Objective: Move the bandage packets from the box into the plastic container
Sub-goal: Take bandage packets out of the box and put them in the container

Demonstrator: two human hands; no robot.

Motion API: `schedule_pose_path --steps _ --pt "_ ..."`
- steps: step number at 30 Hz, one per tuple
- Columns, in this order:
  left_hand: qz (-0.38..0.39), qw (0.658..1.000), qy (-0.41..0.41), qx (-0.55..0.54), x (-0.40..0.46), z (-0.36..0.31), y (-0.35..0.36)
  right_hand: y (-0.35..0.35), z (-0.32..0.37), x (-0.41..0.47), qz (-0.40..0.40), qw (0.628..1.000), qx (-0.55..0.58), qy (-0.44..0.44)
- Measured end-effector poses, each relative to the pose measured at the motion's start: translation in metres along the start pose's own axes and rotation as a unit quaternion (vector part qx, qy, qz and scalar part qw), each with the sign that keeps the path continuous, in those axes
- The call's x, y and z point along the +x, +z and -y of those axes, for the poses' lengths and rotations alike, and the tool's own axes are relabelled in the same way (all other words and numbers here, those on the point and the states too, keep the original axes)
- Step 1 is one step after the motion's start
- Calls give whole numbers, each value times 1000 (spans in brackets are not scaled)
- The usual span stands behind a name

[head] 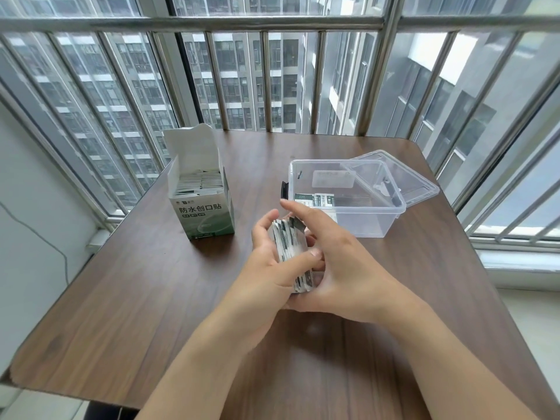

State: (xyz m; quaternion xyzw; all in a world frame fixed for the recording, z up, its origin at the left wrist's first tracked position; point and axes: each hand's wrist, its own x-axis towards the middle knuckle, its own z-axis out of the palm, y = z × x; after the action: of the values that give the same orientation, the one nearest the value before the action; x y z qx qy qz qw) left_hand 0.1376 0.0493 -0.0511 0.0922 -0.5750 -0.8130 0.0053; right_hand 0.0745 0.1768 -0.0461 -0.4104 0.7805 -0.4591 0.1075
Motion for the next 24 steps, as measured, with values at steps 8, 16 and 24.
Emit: schedule_pose_path --steps 8,16,24 --pt "105 987 -28 -120 -6 -9 -8 0 6 -2 11 991 131 -9" --pt "97 994 0 -49 -13 -8 -5 -1 13 -1 -22 991 135 -16" --pt "159 979 -75 -100 -15 -18 -12 -4 15 -4 -29 990 137 -29"
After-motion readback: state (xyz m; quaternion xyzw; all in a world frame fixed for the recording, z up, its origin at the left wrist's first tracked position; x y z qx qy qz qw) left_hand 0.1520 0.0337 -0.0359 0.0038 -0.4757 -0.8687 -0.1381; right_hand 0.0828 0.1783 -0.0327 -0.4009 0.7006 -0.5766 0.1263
